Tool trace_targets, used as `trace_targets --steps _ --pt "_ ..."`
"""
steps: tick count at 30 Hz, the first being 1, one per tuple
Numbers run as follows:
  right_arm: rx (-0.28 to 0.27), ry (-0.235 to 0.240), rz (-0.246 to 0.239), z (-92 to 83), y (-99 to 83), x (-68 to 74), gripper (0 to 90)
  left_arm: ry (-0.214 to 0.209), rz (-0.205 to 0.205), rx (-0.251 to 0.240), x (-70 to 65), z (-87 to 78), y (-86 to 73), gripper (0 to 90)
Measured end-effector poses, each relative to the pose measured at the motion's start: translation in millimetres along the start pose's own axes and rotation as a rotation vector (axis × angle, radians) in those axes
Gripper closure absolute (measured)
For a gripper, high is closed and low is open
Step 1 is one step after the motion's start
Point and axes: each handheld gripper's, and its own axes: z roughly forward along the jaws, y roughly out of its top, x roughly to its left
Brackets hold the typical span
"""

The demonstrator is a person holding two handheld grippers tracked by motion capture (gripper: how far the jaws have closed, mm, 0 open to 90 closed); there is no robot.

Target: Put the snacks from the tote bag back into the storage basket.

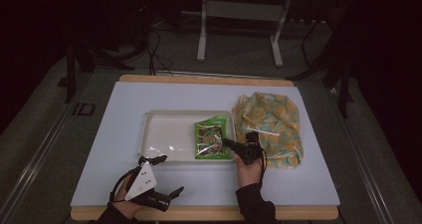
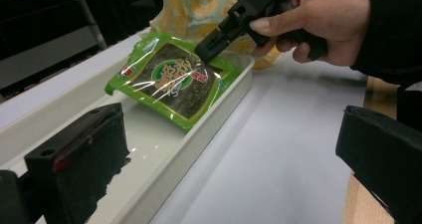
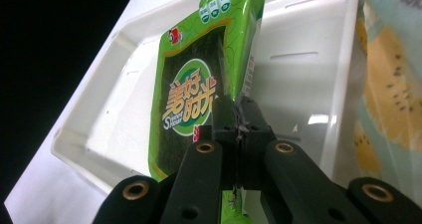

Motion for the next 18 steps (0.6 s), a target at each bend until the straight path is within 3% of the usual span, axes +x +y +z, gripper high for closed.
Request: trace_targets --steps 10,14,18 --pt "0.065 -0.02 -0.026 5.5 2.0 -3.4 85.2 -0.001 0.003 0.001 -0.1 0.5 0.0 0.3" --pt "0.083 -0.062 -0.059 8.6 1.9 -4.1 81.7 0.0 0.002 0.003 0.0 0.5 0.0 0.3" --pt "0.088 -0.073 -0.073 9.8 2.5 -4.5 79.2 -0.001 0.003 0.004 -0.1 0.6 -0.1 0.3"
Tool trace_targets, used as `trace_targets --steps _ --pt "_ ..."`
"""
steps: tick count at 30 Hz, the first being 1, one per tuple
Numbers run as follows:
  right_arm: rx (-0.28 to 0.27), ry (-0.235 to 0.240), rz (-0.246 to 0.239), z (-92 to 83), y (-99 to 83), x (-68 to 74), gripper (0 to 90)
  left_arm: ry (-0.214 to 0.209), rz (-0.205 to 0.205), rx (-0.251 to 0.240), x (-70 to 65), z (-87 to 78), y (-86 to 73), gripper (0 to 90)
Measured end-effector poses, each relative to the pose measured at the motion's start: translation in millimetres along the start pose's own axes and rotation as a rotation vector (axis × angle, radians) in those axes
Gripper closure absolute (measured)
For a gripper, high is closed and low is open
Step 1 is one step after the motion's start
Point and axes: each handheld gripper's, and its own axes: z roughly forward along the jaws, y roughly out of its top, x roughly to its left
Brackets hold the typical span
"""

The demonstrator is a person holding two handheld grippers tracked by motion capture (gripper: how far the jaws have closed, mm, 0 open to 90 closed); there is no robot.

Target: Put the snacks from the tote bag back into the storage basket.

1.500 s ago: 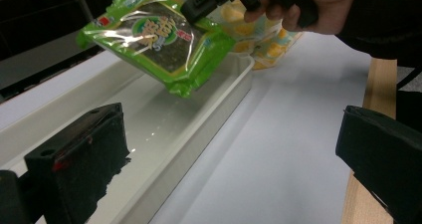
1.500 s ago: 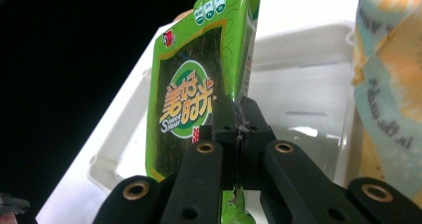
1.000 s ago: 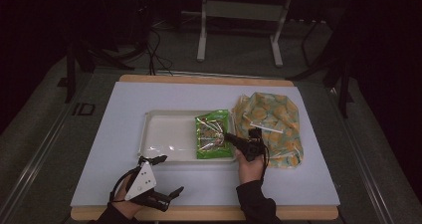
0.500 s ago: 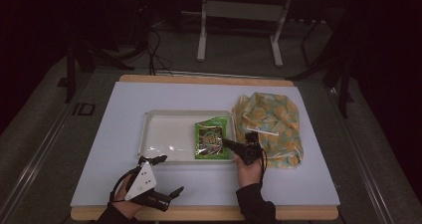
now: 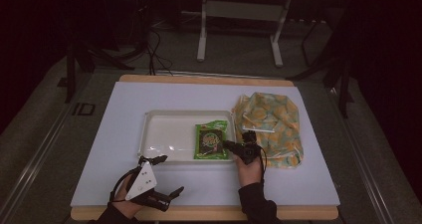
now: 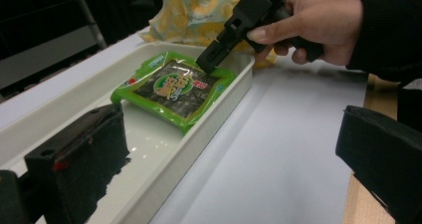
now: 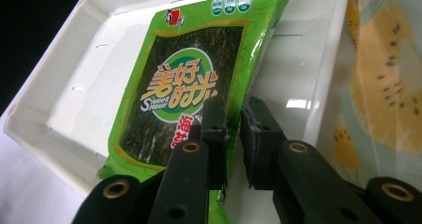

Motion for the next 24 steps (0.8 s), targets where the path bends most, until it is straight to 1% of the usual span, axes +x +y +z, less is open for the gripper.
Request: trace_targets --steps 2,5,8,11,12,13,16,20,21,22,23,24 --pt "0.006 -0.012 -0.016 0.3 1.1 1.4 77.9 0.0 0.001 0.001 0.2 0.1 0.0 0.3" --pt "0.017 -0.012 -0.028 0.2 2.4 1.9 76.1 0.0 0.002 0.002 0.3 0.1 0.0 0.3" --pt "0.009 -0.013 -0.036 -3.7 5.6 2.8 74.4 0.0 0.002 0.001 0.2 0.1 0.0 0.3" --pt "-0.001 -0.007 -0.05 -8.4 11.1 5.2 70.3 -0.001 0.003 0.001 0.3 0.3 0.1 0.3" --pt "0.0 0.004 -0.057 -9.2 13.3 6.5 68.0 0.0 0.003 0.001 0.2 0.2 0.1 0.3" --pt "0.007 0.01 -0.069 -9.6 15.5 8.1 66.7 0.0 0.002 0.002 0.1 0.2 0.0 0.3" --pt "0.024 0.0 -0.12 -10.9 21.4 14.3 61.6 0.0 0.0 0.001 0.3 0.1 0.0 0.3" --pt "0.043 0.003 -0.158 -13.3 28.6 19.3 54.1 -0.001 0.001 0.002 0.1 0.2 0.0 0.3" --pt "0.048 0.002 -0.17 -14.4 30.5 20.8 52.8 -0.001 0.001 0.002 0.0 0.1 0.0 0.3" --pt "0.048 0.002 -0.17 -14.4 30.5 20.8 52.8 -0.001 0.001 0.002 0.0 0.1 0.0 0.3" --pt "0.045 0.0 -0.18 -16.0 32.5 22.1 50.3 -0.002 0.001 0.002 0.1 0.1 -0.1 0.3" --pt "0.046 0.005 -0.205 -19.2 37.0 24.3 45.9 -0.003 0.001 0.002 0.1 0.1 0.0 0.3"
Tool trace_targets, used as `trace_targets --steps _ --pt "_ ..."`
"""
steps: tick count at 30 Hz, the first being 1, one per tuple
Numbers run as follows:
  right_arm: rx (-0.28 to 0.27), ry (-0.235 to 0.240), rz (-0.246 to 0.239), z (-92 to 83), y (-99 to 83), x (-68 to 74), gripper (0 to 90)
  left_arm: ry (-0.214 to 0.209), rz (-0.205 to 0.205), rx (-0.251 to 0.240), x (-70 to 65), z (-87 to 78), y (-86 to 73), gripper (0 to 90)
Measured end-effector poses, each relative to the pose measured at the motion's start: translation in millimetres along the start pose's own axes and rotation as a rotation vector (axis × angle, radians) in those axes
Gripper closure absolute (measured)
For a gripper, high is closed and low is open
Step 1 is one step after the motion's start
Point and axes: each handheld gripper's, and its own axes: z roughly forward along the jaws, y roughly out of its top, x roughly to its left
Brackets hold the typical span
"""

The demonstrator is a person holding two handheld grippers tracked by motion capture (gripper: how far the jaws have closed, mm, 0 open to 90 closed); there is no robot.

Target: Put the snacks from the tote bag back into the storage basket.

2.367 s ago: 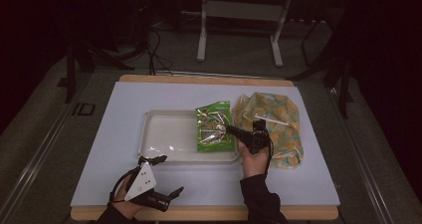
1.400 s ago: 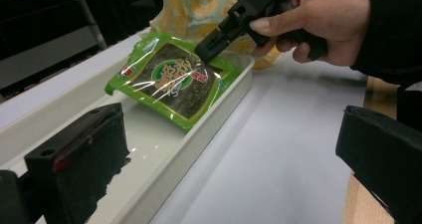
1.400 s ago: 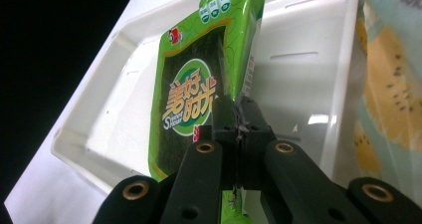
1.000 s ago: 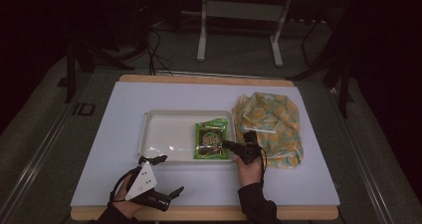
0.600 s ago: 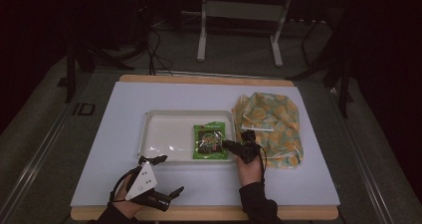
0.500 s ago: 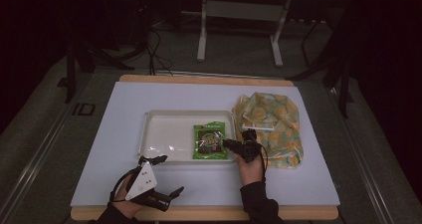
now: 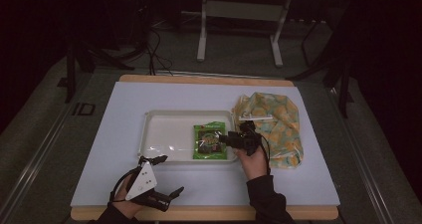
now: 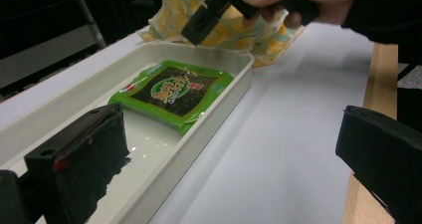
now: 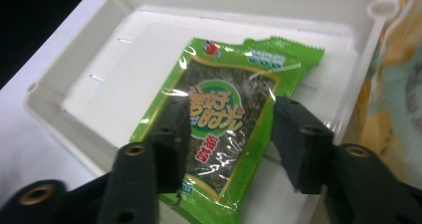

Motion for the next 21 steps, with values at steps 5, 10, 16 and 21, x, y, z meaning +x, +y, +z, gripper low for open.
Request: trace_targets --steps 5,10,16,21 --pt "-0.009 0.019 -0.048 -8.9 11.5 2.9 33.7 0.0 -0.001 0.0 0.1 0.1 0.0 0.3" --pt "-0.055 0.029 -0.091 -22.0 22.7 4.2 25.1 0.0 -0.002 0.0 0.1 -0.1 0.1 0.3" --pt "-0.138 -0.016 -0.161 -38.0 33.4 -0.5 17.0 0.001 -0.001 0.002 0.5 0.0 -0.1 0.3" --pt "-0.173 -0.054 -0.169 -52.0 39.6 -6.5 16.0 0.001 -0.001 0.002 0.4 0.0 0.0 0.3"
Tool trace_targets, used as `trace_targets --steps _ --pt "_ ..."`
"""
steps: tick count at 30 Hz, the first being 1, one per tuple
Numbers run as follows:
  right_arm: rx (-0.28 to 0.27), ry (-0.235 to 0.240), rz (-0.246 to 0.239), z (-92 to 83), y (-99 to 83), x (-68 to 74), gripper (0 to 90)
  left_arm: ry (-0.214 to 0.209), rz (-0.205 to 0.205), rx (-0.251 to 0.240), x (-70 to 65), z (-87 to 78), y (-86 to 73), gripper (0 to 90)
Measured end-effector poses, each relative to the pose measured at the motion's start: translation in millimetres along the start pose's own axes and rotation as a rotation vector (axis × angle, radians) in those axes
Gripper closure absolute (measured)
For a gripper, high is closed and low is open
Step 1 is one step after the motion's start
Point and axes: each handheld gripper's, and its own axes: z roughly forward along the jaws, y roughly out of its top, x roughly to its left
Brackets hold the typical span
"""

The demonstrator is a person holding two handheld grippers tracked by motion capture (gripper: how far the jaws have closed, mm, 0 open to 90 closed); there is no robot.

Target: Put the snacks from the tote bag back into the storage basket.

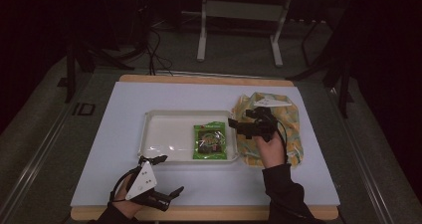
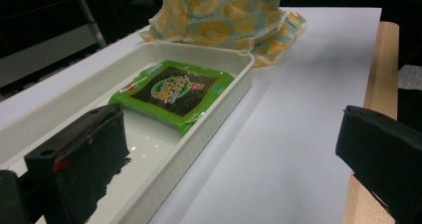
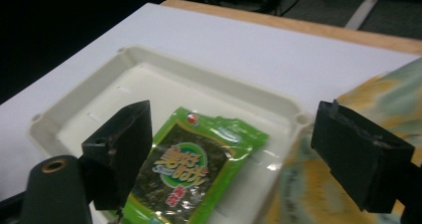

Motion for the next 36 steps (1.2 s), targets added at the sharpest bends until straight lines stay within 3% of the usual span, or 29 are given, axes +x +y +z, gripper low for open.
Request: trace_targets --steps 14,22,36 --pt "-0.037 -0.086 -0.073 -26.5 -6.1 -22.7 14.5 0.0 -0.001 0.002 -0.1 0.3 -0.1 0.3" --pt "-0.064 -0.123 -0.071 -43.8 -14.4 -36.3 14.5 0.001 -0.001 0.003 -0.3 0.8 -0.2 0.3" --pt "-0.063 -0.191 -0.043 -67.4 -40.5 -59.8 14.8 0.001 -0.003 0.003 -0.2 1.3 -0.3 0.3"
